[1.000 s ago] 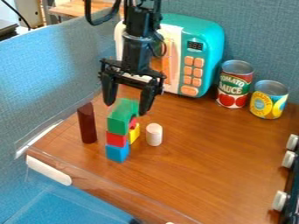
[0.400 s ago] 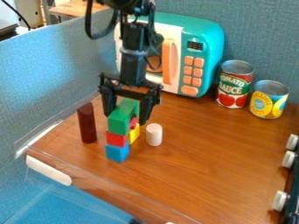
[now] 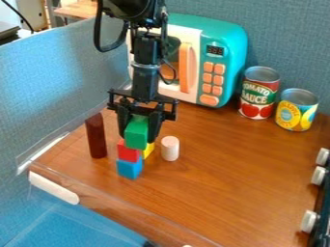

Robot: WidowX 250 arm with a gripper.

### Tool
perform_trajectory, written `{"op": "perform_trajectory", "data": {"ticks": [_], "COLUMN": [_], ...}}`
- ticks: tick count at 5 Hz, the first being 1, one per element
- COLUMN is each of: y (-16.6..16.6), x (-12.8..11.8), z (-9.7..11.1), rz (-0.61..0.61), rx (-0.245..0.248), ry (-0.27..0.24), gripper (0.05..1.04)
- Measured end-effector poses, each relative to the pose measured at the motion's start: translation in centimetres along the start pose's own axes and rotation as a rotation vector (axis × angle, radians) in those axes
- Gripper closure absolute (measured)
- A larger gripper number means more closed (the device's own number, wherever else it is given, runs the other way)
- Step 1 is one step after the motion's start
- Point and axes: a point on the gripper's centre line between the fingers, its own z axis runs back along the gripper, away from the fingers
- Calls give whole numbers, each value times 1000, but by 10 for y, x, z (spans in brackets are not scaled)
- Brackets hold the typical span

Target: Move the green arch to the middle of the table

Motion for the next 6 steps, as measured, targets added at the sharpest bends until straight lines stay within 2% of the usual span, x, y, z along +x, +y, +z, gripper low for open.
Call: {"op": "perform_trajectory", "data": {"ticks": [1, 2, 3, 4, 5, 6], "y": [-1, -29, -68, -96, -101, -81], "x": [-4, -20, -49, -59, -47, -39], "z": [22, 57, 68, 51, 8, -14], "rz": [26, 47, 87, -68, -201, -278], "rx": [11, 5, 30, 18, 45, 59], "ry": [-55, -165, -157, -111, -15, 34], "gripper": [465, 466, 466, 466, 466, 466]}}
